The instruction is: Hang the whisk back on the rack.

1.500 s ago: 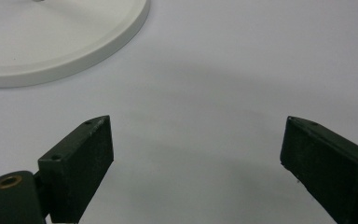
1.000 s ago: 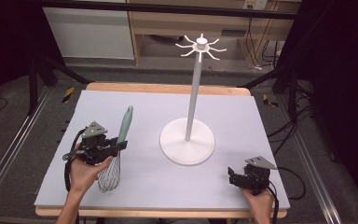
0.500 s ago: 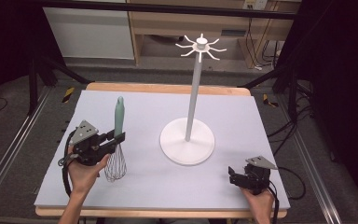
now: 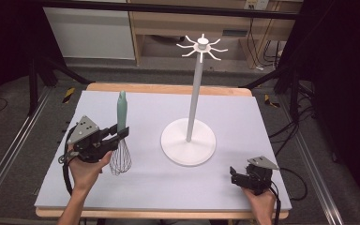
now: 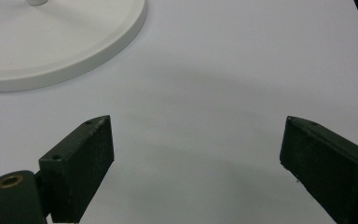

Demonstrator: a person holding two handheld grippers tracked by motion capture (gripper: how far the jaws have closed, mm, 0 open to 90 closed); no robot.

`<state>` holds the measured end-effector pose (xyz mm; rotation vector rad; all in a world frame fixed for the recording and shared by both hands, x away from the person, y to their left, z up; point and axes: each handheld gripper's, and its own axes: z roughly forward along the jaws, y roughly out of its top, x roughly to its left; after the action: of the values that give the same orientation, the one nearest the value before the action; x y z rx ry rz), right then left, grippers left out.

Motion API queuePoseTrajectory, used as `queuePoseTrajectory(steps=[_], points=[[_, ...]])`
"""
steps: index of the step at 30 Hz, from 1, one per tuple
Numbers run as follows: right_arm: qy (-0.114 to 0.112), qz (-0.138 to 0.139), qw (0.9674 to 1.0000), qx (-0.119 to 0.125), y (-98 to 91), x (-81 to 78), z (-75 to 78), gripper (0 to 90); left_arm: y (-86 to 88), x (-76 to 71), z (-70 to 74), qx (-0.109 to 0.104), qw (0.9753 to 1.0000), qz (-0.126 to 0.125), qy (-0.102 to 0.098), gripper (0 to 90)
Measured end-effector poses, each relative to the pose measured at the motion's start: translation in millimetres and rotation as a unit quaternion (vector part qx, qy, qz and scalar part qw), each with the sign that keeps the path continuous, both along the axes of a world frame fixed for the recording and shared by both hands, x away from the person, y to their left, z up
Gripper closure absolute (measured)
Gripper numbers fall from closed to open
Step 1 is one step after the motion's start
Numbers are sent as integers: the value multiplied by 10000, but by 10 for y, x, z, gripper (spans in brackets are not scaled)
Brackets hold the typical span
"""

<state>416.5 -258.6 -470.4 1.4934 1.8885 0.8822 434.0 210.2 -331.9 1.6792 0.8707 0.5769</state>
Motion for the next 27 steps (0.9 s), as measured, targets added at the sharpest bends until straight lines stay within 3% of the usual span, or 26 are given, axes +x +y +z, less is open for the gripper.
queuePoseTrajectory(steps=[10,27], points=[[-43,-7,10000,8,-2,-5,9,103,-134,51,191,-124,9996,-240,-121,686],[-58,-5,10000,19,-5,-6,18,103,-465,143,507,-80,9983,-522,-264,686]])
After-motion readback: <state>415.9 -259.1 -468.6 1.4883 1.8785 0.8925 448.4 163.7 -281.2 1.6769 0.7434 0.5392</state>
